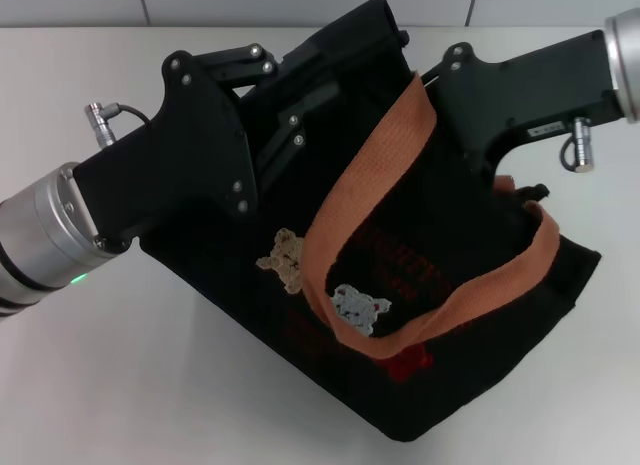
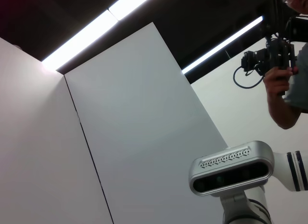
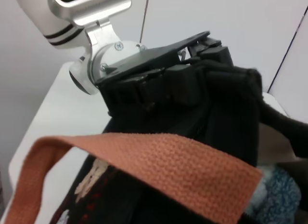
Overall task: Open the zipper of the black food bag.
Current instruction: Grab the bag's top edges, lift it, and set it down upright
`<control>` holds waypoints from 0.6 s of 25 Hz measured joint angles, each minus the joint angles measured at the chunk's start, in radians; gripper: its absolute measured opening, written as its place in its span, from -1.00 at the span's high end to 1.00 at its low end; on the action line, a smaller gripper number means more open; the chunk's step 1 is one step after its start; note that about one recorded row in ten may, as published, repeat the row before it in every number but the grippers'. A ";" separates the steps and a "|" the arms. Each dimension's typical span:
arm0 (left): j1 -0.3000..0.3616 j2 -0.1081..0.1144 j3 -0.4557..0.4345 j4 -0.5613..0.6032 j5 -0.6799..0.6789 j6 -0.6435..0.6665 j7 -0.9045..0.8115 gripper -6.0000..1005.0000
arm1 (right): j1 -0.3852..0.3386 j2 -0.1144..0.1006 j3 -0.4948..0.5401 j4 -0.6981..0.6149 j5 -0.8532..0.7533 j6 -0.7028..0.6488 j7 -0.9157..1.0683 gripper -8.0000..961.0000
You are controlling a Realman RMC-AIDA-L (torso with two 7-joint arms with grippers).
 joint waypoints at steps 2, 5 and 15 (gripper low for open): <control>-0.001 0.000 0.000 0.000 0.000 0.000 0.000 0.61 | -0.001 0.000 -0.022 0.000 -0.001 0.024 -0.004 0.27; -0.004 0.000 0.001 0.000 0.000 0.000 0.000 0.61 | -0.001 0.000 -0.037 0.004 0.001 0.039 -0.021 0.53; -0.004 0.000 -0.001 0.000 -0.004 0.000 0.002 0.61 | 0.000 -0.003 -0.037 0.005 0.001 0.013 -0.061 0.99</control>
